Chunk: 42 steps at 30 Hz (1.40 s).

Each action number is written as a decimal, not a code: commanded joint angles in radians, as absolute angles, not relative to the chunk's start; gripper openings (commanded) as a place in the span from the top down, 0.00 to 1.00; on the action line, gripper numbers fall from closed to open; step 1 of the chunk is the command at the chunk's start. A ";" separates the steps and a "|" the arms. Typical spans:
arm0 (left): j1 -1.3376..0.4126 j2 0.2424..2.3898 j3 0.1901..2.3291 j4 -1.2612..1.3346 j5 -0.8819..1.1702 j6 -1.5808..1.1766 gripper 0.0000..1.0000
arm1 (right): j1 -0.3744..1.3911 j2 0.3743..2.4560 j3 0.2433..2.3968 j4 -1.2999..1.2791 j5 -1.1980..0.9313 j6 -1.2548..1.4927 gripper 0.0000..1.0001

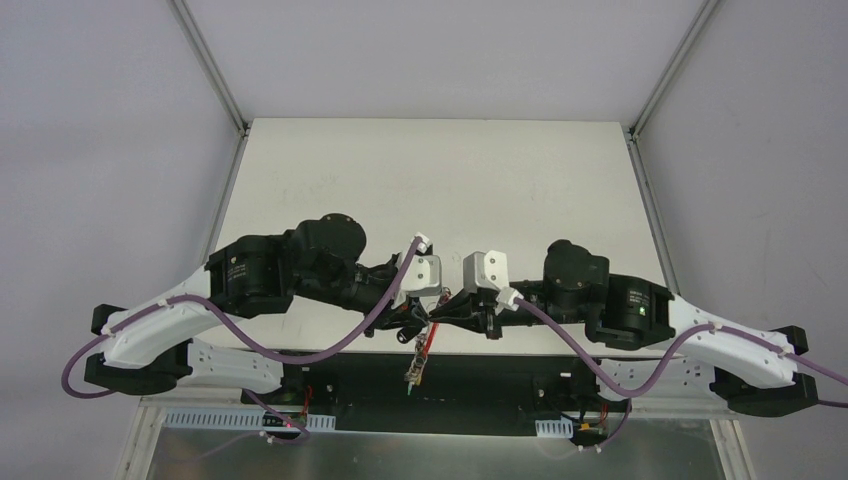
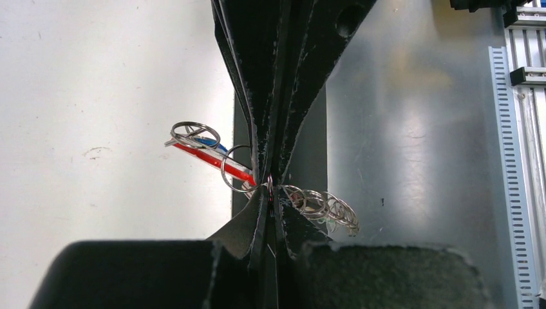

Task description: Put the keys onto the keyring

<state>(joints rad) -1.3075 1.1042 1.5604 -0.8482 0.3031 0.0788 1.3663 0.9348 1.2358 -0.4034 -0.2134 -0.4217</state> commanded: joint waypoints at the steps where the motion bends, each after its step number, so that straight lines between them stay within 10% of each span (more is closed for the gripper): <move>1: -1.307 1.035 1.546 -0.691 0.334 0.097 1.00 | 1.375 0.867 1.133 -0.236 -0.146 -0.374 1.00; 16: -1.307 0.965 1.448 -0.600 0.333 0.140 0.77 | 1.376 0.785 1.057 -0.077 -0.121 -0.354 1.00; 42: -1.308 0.957 1.396 -0.555 0.199 0.170 0.97 | 1.377 0.733 1.017 0.052 -0.140 -0.346 1.00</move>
<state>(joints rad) -1.3079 0.9676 1.4036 -0.6048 0.2180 0.1551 1.3762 0.7525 1.0183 -0.0822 -0.1349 -0.3653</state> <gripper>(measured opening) 0.052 0.009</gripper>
